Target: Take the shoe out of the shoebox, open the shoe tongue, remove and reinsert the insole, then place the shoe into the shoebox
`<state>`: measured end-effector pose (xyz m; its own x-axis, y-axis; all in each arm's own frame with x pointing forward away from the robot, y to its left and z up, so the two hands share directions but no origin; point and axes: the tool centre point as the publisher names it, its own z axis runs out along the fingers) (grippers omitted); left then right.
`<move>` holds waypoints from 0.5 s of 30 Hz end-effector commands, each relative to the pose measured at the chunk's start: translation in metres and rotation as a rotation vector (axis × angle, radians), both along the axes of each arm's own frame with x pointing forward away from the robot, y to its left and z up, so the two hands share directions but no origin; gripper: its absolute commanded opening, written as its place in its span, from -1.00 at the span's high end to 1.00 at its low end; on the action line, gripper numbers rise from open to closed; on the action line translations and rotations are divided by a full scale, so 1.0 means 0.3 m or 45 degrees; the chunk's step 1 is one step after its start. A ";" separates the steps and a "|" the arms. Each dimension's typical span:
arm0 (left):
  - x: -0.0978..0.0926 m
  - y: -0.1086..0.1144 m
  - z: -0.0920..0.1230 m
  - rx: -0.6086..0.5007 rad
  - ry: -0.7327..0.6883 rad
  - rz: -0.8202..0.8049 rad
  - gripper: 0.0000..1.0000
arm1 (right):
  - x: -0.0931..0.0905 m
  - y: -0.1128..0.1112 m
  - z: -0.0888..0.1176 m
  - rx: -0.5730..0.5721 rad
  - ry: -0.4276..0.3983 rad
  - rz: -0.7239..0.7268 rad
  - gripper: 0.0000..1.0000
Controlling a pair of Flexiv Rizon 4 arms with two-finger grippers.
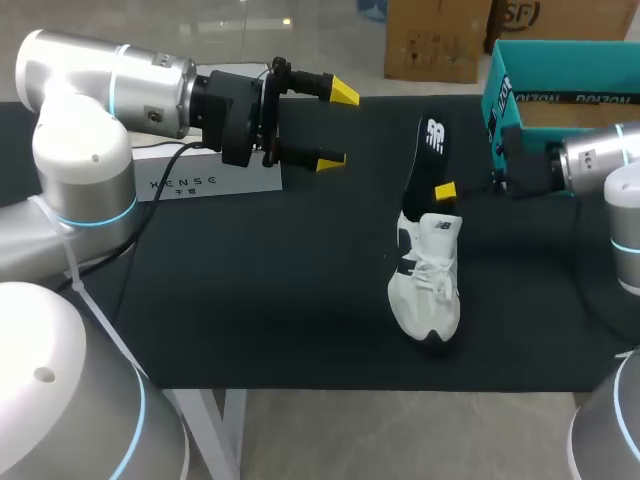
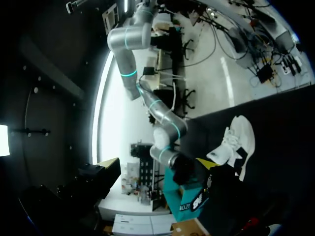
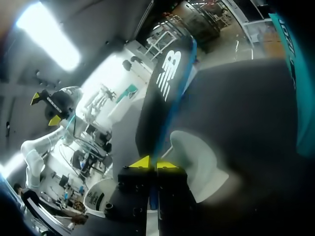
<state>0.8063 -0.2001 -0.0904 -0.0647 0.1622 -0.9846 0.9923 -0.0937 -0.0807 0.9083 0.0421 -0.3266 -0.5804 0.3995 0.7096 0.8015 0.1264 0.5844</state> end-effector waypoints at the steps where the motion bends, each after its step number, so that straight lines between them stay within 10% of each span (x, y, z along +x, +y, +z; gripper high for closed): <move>1: 0.000 0.000 0.002 0.006 -0.001 -0.001 -1.00 | -0.033 0.012 -0.006 -0.039 0.017 -0.044 1.00; 15: 0.000 0.000 0.002 0.006 -0.001 -0.001 -1.00 | -0.071 0.002 -0.041 -0.165 0.010 -0.129 1.00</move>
